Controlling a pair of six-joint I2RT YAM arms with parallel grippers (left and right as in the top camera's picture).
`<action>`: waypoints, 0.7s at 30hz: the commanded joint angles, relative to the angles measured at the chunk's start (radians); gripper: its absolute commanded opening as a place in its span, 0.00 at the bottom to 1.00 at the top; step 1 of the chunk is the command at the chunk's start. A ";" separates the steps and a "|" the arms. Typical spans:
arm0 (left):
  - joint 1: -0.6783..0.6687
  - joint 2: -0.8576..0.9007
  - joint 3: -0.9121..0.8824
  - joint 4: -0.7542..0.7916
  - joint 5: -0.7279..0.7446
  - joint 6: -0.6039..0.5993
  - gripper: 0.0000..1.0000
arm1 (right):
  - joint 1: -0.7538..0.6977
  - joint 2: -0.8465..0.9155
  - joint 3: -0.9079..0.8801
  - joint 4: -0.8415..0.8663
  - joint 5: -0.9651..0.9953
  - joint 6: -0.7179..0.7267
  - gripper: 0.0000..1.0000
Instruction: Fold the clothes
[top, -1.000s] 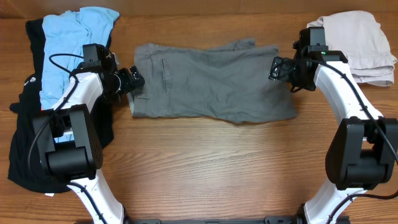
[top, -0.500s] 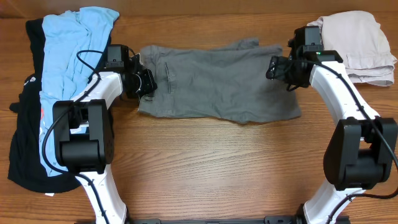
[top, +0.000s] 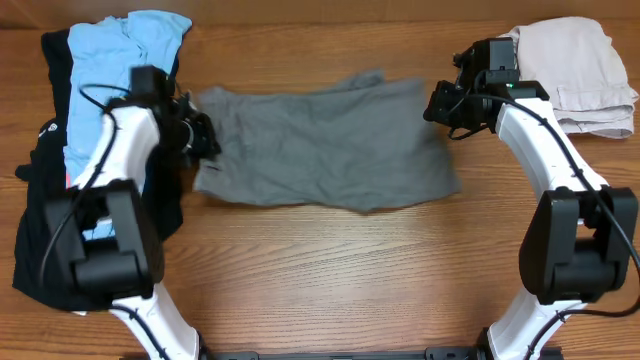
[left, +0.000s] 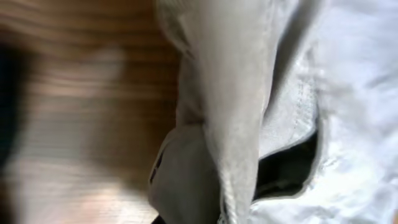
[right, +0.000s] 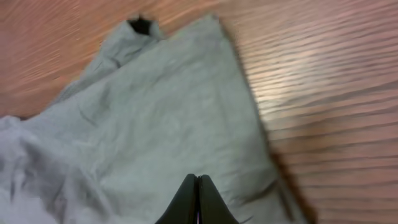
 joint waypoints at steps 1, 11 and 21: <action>-0.005 -0.072 0.154 -0.102 -0.055 0.118 0.04 | 0.011 0.066 0.010 0.002 -0.090 0.021 0.04; -0.026 -0.072 0.312 -0.200 -0.060 0.145 0.04 | 0.102 0.151 0.007 -0.045 -0.120 0.023 0.04; -0.164 -0.072 0.344 -0.217 -0.070 0.145 0.04 | 0.112 0.232 0.003 -0.048 -0.119 0.055 0.04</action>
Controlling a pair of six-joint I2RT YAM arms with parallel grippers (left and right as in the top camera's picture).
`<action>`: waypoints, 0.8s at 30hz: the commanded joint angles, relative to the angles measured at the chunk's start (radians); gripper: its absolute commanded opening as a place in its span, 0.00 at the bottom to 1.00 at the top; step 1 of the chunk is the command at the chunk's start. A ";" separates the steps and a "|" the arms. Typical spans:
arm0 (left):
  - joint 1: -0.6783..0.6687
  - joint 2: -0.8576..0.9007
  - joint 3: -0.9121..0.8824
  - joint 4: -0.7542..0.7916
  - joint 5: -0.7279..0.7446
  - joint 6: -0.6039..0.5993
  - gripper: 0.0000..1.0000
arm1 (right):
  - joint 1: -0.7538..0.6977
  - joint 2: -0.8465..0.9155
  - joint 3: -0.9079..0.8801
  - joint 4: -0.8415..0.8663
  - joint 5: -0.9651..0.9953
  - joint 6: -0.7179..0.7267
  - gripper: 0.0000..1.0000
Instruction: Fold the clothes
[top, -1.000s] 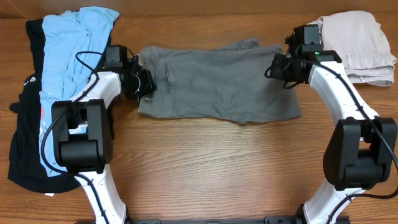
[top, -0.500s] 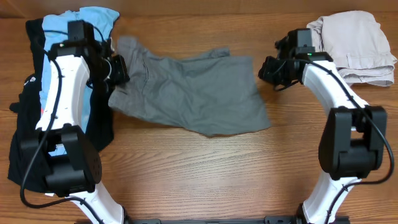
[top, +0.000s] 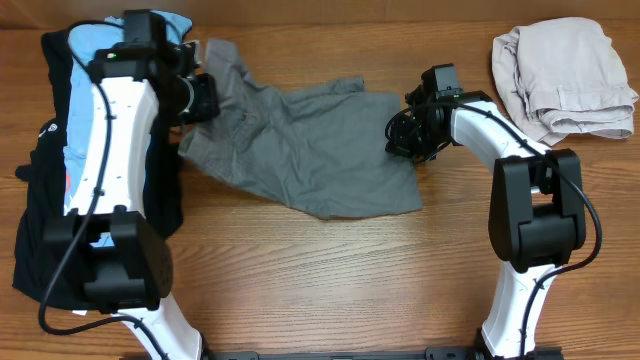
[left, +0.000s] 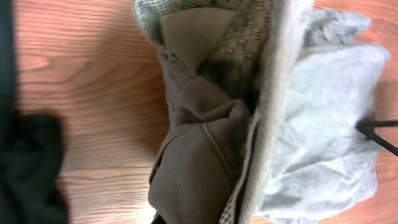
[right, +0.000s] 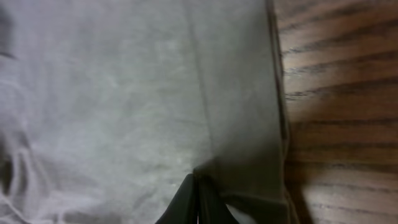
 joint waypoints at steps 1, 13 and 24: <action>-0.085 -0.024 0.035 -0.001 0.005 0.006 0.04 | -0.003 0.034 0.003 0.001 -0.006 0.012 0.04; -0.443 0.025 0.035 0.293 -0.056 -0.241 0.04 | -0.003 0.040 0.003 -0.030 -0.006 0.012 0.04; -0.507 0.175 0.034 0.360 -0.087 -0.300 0.07 | -0.047 -0.001 0.052 -0.008 -0.089 0.034 0.04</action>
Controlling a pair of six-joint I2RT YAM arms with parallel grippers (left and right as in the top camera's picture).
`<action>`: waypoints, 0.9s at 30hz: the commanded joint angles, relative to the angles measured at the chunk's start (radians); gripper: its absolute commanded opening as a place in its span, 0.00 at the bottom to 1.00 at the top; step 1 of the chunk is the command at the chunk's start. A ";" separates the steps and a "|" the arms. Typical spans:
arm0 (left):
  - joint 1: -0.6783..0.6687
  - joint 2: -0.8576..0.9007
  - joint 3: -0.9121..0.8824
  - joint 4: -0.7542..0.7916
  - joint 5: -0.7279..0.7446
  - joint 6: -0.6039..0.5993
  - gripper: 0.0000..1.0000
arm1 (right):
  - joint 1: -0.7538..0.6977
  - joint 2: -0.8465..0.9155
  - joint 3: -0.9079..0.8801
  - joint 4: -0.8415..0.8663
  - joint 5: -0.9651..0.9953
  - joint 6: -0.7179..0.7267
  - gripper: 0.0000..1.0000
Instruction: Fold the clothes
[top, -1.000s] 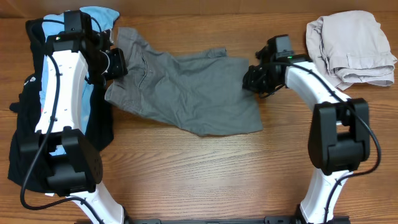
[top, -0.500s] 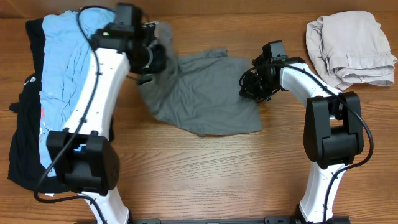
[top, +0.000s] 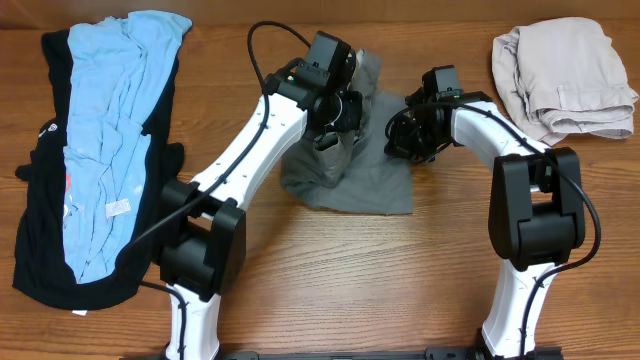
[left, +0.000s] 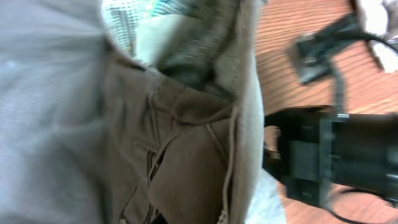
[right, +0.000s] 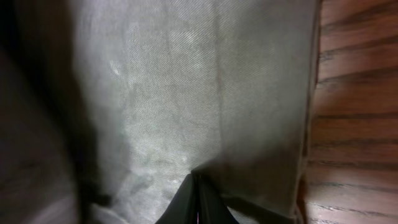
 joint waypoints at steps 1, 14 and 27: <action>0.004 0.016 0.027 0.020 -0.008 -0.029 0.14 | -0.053 -0.031 0.076 -0.019 -0.068 0.009 0.04; 0.057 0.004 0.128 -0.086 0.010 -0.017 1.00 | -0.287 -0.261 0.315 -0.327 -0.073 -0.119 0.87; 0.293 -0.003 0.373 -0.467 -0.092 0.119 1.00 | -0.109 -0.091 0.150 -0.261 0.143 -0.132 1.00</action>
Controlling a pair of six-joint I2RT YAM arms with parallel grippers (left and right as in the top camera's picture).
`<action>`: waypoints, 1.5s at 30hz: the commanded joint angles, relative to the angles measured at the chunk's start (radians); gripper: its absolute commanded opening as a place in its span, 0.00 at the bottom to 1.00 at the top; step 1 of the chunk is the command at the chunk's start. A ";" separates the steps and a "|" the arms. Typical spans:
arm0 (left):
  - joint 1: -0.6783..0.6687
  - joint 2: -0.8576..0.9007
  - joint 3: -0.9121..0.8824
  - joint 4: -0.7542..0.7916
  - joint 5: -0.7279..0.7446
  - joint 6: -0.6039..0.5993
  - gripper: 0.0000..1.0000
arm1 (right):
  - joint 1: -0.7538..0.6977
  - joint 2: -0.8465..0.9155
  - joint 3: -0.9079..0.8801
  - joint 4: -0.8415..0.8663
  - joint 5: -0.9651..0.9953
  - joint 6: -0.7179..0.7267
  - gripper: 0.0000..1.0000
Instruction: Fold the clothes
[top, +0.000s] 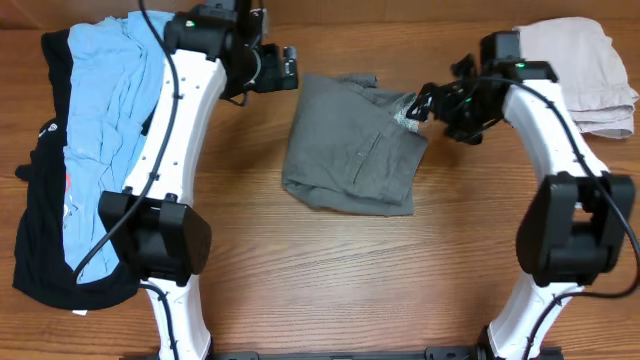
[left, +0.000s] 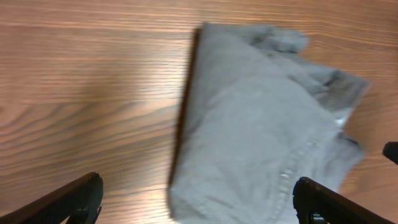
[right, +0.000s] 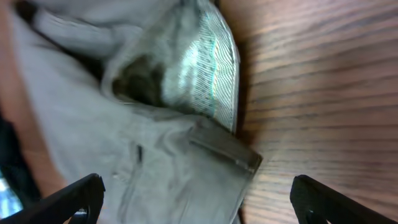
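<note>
The grey shorts (top: 350, 150) lie folded in half on the wooden table (top: 300, 270), waistband and pale pocket lining at their right end. My left gripper (top: 288, 68) hangs open above the table, behind and left of the shorts. In the left wrist view the shorts (left: 261, 143) lie beneath the widely spread fingers (left: 78, 199), which hold nothing. My right gripper (top: 422, 106) is open just off the right end of the shorts. The right wrist view shows the waistband (right: 186, 81) under the empty gripper (right: 199, 202).
A pile with a light blue shirt (top: 110, 110) on black garments (top: 40, 230) covers the left side of the table. A folded beige garment (top: 575, 70) sits at the back right corner.
Both grippers were shut on the grey shorts, the left holding a lifted half over the right end. Now both are open and drawn back, and the shorts lie folded.
The shorts lay spread flat with a shut gripper at each end. Then the left end was raised at the back left while the right gripper stayed on the right end. Then the left half was over the right. Now the shorts rest folded, released.
</note>
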 joint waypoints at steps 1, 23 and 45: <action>0.016 -0.015 0.017 -0.023 -0.077 0.037 1.00 | 0.034 0.041 -0.016 0.020 0.144 0.027 1.00; 0.014 -0.013 0.017 -0.038 -0.136 0.048 1.00 | 0.219 0.251 -0.021 0.122 0.126 0.024 0.73; 0.002 -0.008 0.011 -0.029 -0.137 0.048 1.00 | 0.076 0.002 0.029 0.168 -0.199 0.208 0.04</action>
